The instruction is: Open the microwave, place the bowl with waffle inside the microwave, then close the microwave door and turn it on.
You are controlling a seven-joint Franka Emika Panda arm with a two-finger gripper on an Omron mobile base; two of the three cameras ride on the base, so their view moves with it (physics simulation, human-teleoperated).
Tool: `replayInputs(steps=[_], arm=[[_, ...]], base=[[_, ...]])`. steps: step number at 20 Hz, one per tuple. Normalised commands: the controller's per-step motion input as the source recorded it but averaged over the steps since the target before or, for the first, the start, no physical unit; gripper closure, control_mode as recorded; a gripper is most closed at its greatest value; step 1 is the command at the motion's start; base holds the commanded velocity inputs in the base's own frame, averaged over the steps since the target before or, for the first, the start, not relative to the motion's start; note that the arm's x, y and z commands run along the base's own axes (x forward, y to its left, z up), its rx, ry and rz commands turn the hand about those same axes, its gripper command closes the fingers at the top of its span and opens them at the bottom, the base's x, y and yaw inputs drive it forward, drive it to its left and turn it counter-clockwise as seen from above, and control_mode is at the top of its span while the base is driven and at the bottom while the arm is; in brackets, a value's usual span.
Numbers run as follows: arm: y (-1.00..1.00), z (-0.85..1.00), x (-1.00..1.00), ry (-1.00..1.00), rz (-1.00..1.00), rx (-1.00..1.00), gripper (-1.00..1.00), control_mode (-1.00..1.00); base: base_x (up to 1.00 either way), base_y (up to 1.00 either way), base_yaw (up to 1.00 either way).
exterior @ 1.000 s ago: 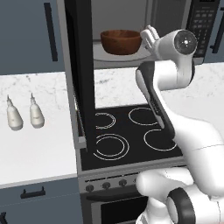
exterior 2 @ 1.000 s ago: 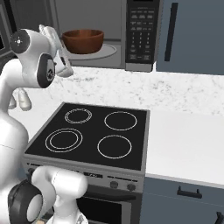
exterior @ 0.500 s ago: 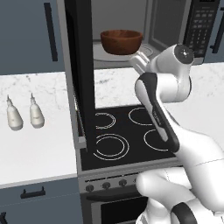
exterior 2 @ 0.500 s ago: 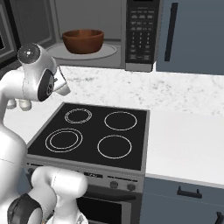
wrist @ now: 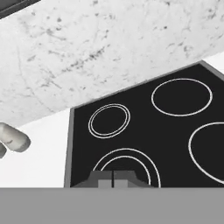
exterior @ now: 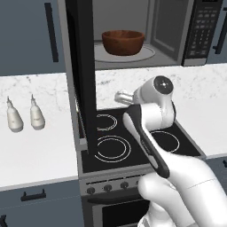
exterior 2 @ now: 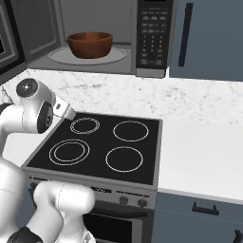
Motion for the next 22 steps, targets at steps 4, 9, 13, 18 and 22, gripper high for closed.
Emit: replayInputs(steps=[4, 9, 13, 18, 22], arm=[[0.18, -0.72, 0.0, -0.01, 0.31, -0.35, 1.0, -1.0], [0.64, -0.54, -0.28, -0.03, 0.26, -0.49, 1.0, -1.0], [0.94, -0.53, -0.21, -0.24, 0.15, -0.5, 1.0, -1.0], [0.73, -0.55, -0.01, -0.41, 0.08, -0.45, 1.0, -1.0], [0.67, 0.47, -0.48, -0.25, 0.07, -0.28, 1.0, -1.0]], base=[[0.0, 0.0, 0.0], [0.0, 0.0, 0.0], [0.0, 0.0, 0.0], [0.0, 0.0, 0.0], [0.0, 0.0, 0.0]])
